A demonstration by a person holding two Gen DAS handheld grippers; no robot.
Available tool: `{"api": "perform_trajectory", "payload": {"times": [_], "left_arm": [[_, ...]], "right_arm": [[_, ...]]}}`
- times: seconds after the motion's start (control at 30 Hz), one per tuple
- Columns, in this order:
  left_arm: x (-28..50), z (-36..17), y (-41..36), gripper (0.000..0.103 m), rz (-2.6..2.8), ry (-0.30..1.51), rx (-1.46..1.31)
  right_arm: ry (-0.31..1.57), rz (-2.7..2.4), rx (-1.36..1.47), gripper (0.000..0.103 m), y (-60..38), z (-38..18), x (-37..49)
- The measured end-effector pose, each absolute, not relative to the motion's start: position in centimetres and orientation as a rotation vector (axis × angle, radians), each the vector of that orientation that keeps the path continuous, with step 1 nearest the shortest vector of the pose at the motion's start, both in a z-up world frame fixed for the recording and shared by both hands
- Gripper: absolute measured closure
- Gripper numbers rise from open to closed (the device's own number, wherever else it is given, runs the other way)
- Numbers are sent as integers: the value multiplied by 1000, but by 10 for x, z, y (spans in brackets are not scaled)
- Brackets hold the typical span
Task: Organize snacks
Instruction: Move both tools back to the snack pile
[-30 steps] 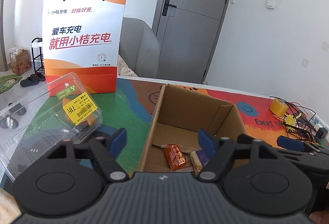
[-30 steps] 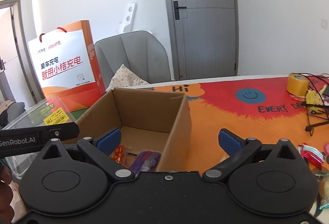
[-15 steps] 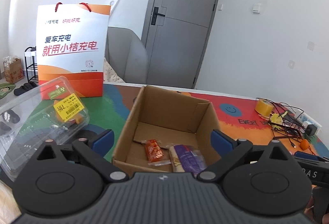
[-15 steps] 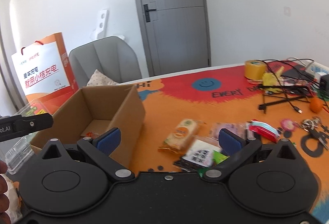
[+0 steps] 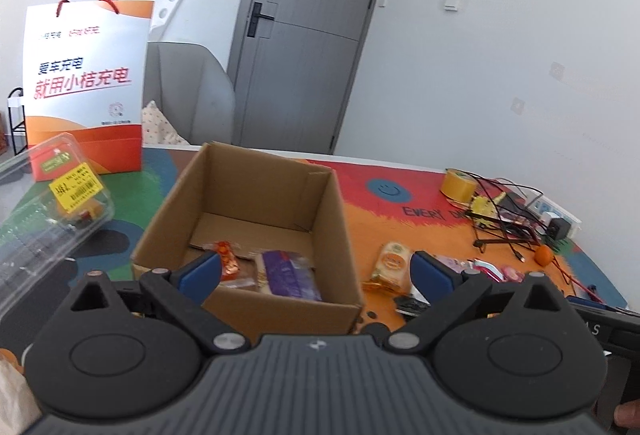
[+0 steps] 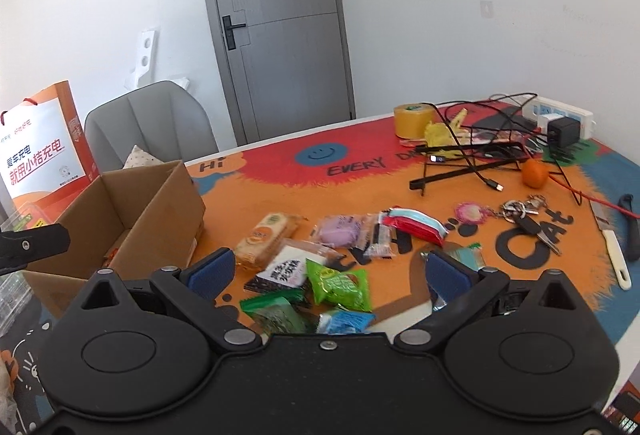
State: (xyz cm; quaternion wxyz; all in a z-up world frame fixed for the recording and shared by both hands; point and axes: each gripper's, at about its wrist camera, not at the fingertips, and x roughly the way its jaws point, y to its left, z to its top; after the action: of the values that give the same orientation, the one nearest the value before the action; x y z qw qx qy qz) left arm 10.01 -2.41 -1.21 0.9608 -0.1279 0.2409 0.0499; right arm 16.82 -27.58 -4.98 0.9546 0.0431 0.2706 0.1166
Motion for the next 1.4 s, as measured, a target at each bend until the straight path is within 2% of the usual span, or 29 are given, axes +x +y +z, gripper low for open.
{"api": "perform_trajectory", "payload": {"times": [0.53,0.77,0.83,0.97,1.4], "left_arm": [[103,-28,-80,7,-41,544,-236],[113,-41,-102,22,-76,589,-239],[116,-46,-108,25,-85,604,-248],[123,-55,-121,33,-104,636,-251],[141,-82,-156,39,-173,733,-210]], "right_arm": [[582,183,153,1,-326,-66,153],[582,172,182,2,-345,-72,153],[580,165,180,6,-349,-73,154],[584,155,192,8,-360,-78,156],[617,136,225,13,-384,-100,158]]}}
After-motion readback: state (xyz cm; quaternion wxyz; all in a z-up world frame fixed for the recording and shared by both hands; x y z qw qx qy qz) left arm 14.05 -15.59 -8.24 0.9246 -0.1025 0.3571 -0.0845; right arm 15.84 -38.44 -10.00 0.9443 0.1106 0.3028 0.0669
